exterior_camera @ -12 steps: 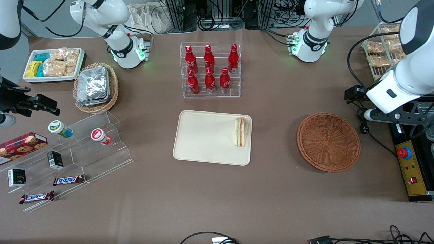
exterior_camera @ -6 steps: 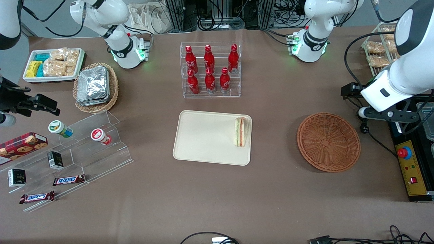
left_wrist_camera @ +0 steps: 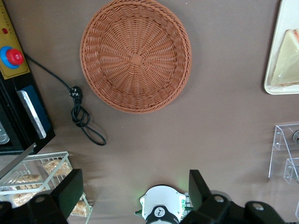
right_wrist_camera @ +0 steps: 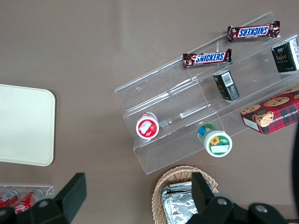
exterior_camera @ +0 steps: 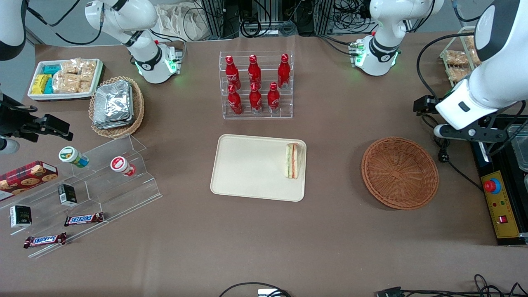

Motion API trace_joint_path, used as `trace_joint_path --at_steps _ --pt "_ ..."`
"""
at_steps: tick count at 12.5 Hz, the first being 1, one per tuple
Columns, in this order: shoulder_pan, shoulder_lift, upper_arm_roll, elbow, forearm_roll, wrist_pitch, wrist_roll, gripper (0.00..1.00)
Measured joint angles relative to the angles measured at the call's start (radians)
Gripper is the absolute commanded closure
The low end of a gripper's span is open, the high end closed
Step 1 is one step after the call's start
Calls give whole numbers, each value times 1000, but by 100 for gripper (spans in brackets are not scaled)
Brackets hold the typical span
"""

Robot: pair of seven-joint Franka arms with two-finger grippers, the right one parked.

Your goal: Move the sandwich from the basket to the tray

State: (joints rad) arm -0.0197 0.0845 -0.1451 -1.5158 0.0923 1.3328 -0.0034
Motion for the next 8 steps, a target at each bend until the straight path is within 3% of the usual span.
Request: trace_joint_path --at_steps 5,8 --pt "-12 -116 54 -150 -8 158 14 0" --pt "-12 -136 55 -124 -8 165 14 0"
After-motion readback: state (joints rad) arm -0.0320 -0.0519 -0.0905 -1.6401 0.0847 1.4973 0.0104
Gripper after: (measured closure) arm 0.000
